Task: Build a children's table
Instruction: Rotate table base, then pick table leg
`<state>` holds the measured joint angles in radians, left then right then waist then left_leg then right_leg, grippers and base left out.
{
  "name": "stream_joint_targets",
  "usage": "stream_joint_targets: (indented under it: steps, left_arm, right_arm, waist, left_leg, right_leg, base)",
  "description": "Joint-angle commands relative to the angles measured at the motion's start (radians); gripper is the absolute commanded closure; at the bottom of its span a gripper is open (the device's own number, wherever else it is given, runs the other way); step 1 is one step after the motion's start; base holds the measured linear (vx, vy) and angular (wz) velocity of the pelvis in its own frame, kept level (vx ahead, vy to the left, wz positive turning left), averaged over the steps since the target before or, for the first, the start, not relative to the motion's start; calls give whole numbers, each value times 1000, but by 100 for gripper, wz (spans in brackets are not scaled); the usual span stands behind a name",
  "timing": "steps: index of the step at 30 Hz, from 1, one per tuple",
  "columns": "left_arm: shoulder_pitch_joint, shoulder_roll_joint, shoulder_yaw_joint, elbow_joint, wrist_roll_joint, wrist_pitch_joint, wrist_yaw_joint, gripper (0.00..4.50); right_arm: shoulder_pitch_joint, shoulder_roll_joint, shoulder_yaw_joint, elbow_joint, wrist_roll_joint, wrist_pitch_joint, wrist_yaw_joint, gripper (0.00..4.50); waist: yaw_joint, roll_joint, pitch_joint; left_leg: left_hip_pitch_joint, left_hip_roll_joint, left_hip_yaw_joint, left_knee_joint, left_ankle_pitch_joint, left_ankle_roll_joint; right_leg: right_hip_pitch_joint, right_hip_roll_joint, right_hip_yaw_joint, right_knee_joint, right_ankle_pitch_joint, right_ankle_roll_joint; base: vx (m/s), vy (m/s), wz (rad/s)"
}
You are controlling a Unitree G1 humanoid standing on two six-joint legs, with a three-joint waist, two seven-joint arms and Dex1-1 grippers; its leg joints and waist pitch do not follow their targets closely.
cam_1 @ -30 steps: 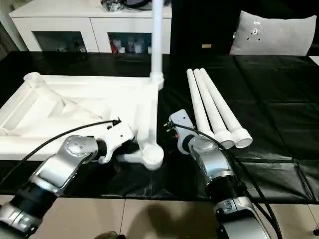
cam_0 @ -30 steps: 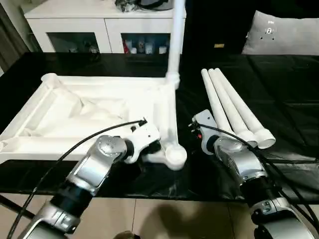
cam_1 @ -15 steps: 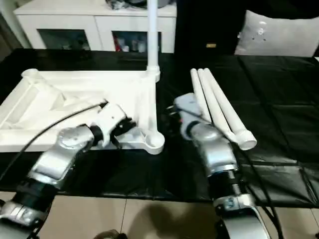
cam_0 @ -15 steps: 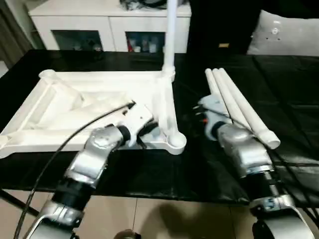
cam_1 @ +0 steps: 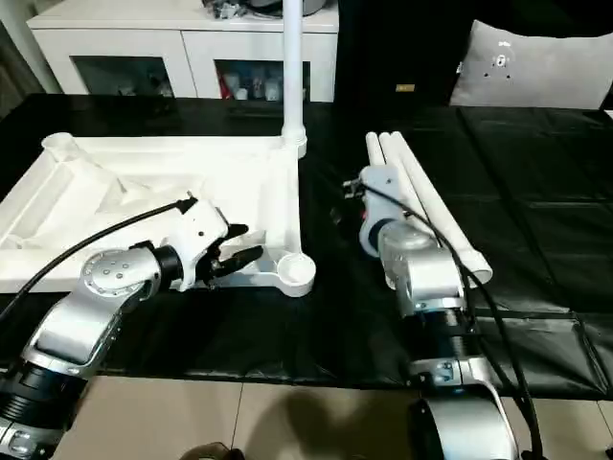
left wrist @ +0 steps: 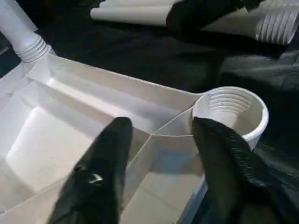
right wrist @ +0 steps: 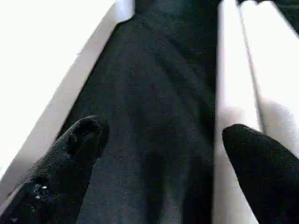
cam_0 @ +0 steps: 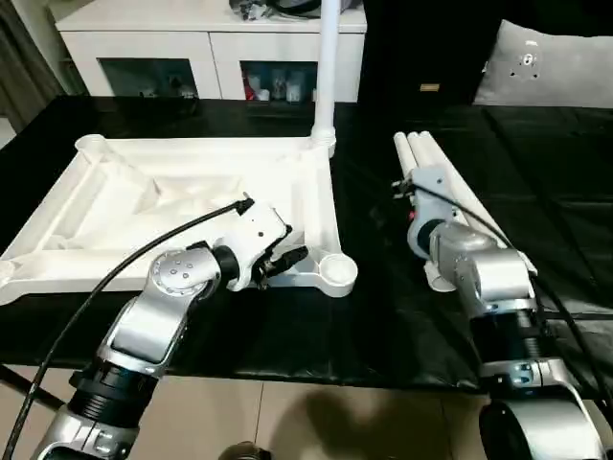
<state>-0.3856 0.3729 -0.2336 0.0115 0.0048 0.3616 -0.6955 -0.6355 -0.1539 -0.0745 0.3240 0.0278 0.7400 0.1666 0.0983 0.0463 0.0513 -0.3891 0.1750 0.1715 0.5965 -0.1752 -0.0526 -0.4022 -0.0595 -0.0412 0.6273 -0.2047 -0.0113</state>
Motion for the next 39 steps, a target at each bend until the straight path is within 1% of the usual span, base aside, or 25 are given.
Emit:
stream_joint_targets:
  steps: [1,2,3,4,5,6,7,8,10,12,14,15,16,17,20,22,26,31,32,33,34,35,37,38,39]
  left_arm:
    - [-2,9,-8,-28,2,10,-16,184]
    - [-2,9,-8,-28,2,10,-17,167]
    - [-1,11,-12,-36,1,15,-26,167]
    - [2,13,-16,-43,-1,18,-32,167]
    - [4,15,-20,-49,-2,21,-34,167]
    - [6,15,-22,-53,-5,24,-37,167]
    - [7,16,-24,-57,-6,29,-39,167]
    - [7,17,-26,-58,-5,29,-40,167]
    - [6,19,-29,-56,-4,31,-41,167]
    - [3,21,-31,-56,-4,33,-42,167]
    - [2,21,-31,-56,-4,36,-44,167]
    - [1,21,-31,-57,-4,38,-45,167]
    - [1,21,-32,-57,-5,39,-46,167]
    - [3,22,-36,-60,-7,41,-47,167]
    - [3,23,-40,-59,-8,42,-51,167]
    - [1,23,-40,-58,-7,43,-51,167]
    - [1,24,-41,-58,-6,43,-51,167]
    - [0,27,-45,-60,-3,45,-50,167]
    - [1,28,-45,-61,-3,46,-49,167]
    - [1,28,-45,-62,-3,46,-49,167]
    - [1,28,-45,-64,-4,47,-49,167]
    - [2,28,-46,-65,-4,48,-48,167]
    - [4,30,-46,-67,-5,49,-48,167]
    - [5,30,-46,-68,-5,49,-48,158]
    - [7,32,-46,-70,-4,48,-47,153]
  right_arm:
    - [-19,-11,-26,-11,-2,21,-20,0]
    - [-19,-12,-27,-12,-1,23,-20,0]
    - [-19,-18,-30,-22,1,45,-27,0]
    - [-15,-23,-36,-27,1,67,-37,0]
    - [-10,-27,-39,-30,1,84,-41,0]
    - [-4,-32,-41,-31,-1,94,-46,0]
    - [-1,-34,-42,-30,-1,99,-51,0]
    - [2,-34,-44,-27,0,99,-52,0]
    - [7,-32,-45,-17,3,108,-51,0]
    - [10,-30,-44,-4,3,110,-49,0]
    - [12,-28,-45,6,8,113,-51,0]
    - [14,-29,-44,14,7,110,-54,0]
    - [15,-29,-44,18,5,107,-57,0]
    - [18,-27,-48,29,8,111,-59,0]
    - [22,-23,-55,39,26,120,-47,0]
    - [26,-17,-60,35,51,148,-19,0]
    - [29,-9,-66,28,73,179,1,0]
    - [11,-2,-73,37,106,259,18,0]
    - [8,-2,-73,35,111,277,24,0]
    - [7,-2,-73,34,113,281,26,0]
    - [-2,-6,-69,40,120,316,36,0]
    - [-8,-7,-68,45,124,338,41,0]
    - [-17,-9,-71,53,133,363,51,0]
    - [-20,-10,-70,55,135,370,56,19]
    - [-23,-13,-68,55,139,374,64,30]
  waist:
    - [1,-2,-69]
    - [2,0,-70]
    - [1,-2,-69]
    - [1,0,-70]
    - [1,-2,-69]
    - [0,1,-70]
    - [0,0,-69]
    - [0,2,-69]
    - [-3,-1,-69]
    - [-4,0,-69]
    - [-6,0,-70]
    - [-6,3,-69]
    - [-7,1,-69]
    - [-6,4,-70]
    - [-6,3,-71]
    - [-6,3,-71]
    - [-6,2,-68]
    - [-7,0,-67]
    - [-7,-2,-68]
    - [-6,0,-67]
    - [-6,0,-67]
    - [-6,-3,-68]
    - [-5,-2,-68]
    - [-5,-5,-69]
    - [-4,-4,-68]
  left_leg:
    - [21,40,-15,-67,-135,-37]
    - [21,40,-15,-66,-135,-37]
    - [21,39,-15,-66,-138,-37]
    - [21,40,-15,-66,-137,-37]
    - [20,39,-16,-66,-139,-38]
    - [20,40,-16,-66,-141,-39]
    - [20,39,-16,-66,-141,-40]
    - [20,39,-16,-66,-143,-42]
    - [21,38,-15,-66,-155,-44]
    - [21,39,-16,-67,-156,-46]
    - [21,39,-16,-66,-151,-45]
    - [21,38,-17,-66,-154,-45]
    - [21,38,-16,-65,-156,-46]
    - [21,39,-16,-65,-152,-46]
    - [21,38,-16,-64,-151,-45]
    - [21,38,-16,-64,-151,-41]
    - [23,40,-16,-67,-171,-42]
    - [25,40,-16,-68,-182,-45]
    - [25,40,-17,-68,-179,-45]
    - [24,40,-17,-68,-177,-46]
    - [25,40,-17,-68,-178,-48]
    - [25,40,-17,-68,-173,-47]
    - [24,40,-17,-68,-164,-46]
    - [24,40,-17,-67,-158,-45]
    - [24,41,-17,-68,-159,-45]
  right_leg:
    - [48,-71,44,-66,-62,-166]
    - [48,-72,43,-66,-60,-166]
    - [49,-71,43,-67,-62,-165]
    - [49,-71,43,-66,-63,-166]
    - [50,-72,44,-67,-66,-167]
    - [50,-72,43,-66,-67,-167]
    - [50,-71,43,-67,-66,-168]
    - [50,-70,43,-67,-69,-167]
    - [50,-70,43,-69,-84,-166]
    - [50,-71,43,-69,-86,-166]
    - [50,-70,43,-68,-79,-167]
    - [50,-70,43,-68,-80,-169]
    - [50,-70,43,-69,-80,-171]
    - [50,-71,43,-68,-74,-173]
    - [51,-70,43,-67,-61,-176]
    - [52,-69,42,-66,-53,-179]
    - [51,-71,42,-70,-94,-175]
    - [50,-71,43,-73,-123,-174]
    - [50,-71,43,-72,-120,-174]
    - [50,-72,43,-72,-120,-173]
    - [49,-71,43,-72,-124,-172]
    - [50,-71,43,-71,-121,-172]
    - [50,-73,43,-70,-111,-172]
    - [51,-73,43,-69,-106,-175]
    - [50,-72,43,-68,-107,-175]
  base:
    - [0,0,0]
    - [0,0,0]
    - [0,0,0]
    - [0,0,0]
    - [0,0,0]
    - [0,0,0]
    - [0,0,0]
    - [0,0,0]
    - [0,0,0]
    - [0,0,0]
    - [0,0,0]
    - [0,0,0]
    - [0,0,0]
    - [0,0,0]
    - [0,0,0]
    - [0,0,0]
    - [0,0,0]
    - [0,0,0]
    - [0,0,0]
    - [0,0,0]
    - [0,0,0]
    - [0,0,0]
    - [0,0,0]
    - [0,0,0]
    - [0,0,0]
